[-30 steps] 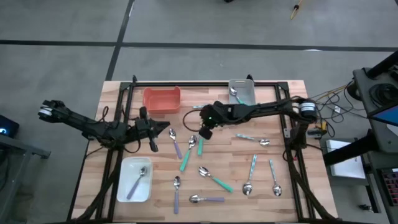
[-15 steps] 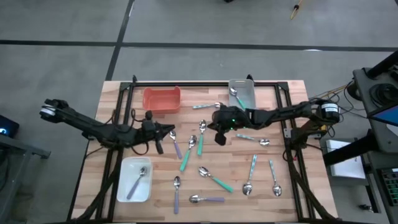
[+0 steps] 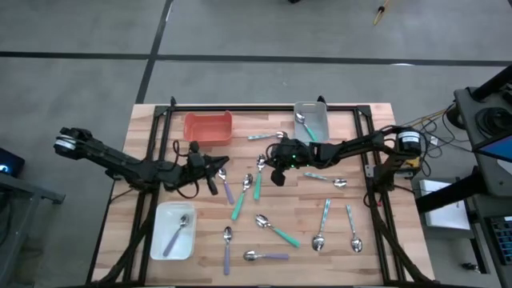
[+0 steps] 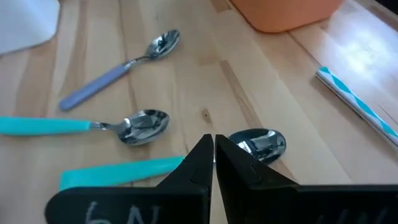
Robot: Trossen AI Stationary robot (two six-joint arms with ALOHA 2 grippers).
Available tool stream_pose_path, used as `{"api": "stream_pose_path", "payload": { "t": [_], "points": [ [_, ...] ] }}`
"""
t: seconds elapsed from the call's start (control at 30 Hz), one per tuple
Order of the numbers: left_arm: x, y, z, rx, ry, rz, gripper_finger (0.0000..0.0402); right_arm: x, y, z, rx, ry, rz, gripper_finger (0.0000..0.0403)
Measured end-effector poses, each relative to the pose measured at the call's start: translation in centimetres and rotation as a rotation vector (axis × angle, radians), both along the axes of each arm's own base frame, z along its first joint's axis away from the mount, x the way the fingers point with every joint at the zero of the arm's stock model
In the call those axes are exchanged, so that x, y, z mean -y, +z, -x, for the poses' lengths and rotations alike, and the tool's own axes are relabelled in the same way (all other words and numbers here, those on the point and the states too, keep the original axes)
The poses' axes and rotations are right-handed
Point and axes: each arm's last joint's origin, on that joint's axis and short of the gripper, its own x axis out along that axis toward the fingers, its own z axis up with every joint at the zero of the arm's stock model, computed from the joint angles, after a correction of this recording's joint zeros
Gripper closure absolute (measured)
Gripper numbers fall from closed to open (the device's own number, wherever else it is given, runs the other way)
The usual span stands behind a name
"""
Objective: Sort silverware by color (type)
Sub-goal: Put the top right light blue spoon into the gray bin
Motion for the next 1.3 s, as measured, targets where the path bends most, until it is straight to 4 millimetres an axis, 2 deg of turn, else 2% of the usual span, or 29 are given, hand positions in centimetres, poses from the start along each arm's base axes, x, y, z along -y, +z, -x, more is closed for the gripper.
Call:
{"api": "stream_pose_path", "payload": {
  "t": [0.2,0.47,0.7,0.87,1.0,1.3],
  "points": [
    [-0.2,1.4,-1.4,-0.029,0.016,-0.088,0.0400,0.1,-1.2,-0.8,-0.046,0.037,0.048,0.0394],
    [-0.8,2.4,-3.3,-0.057,-0.038,-0.153,0.0400,0.2,-1.4,-1.1,-0.056,0.060,0.080,0.0394],
    [-2.5,2.4,-5.4,-0.133,-0.147,-0.132,0.0400,-0.1,-0.4,0.4,-0.175,0.081,0.073,0.0394],
    [-4.1,1.4,-7.2,-0.260,-0.290,-0.045,0.0400,-0.7,0.8,2.0,-0.205,0.141,0.130,0.0394],
    [-5.3,0.0,-8.7,-0.346,-0.315,0.007,0.0400,-0.8,1.7,2.9,-0.173,0.160,0.163,0.0394],
    [-7.1,-3.0,-12.4,-0.488,-0.307,0.066,0.0400,-1.4,0.4,4.7,-0.060,0.186,0.215,0.0394]
  ]
}}
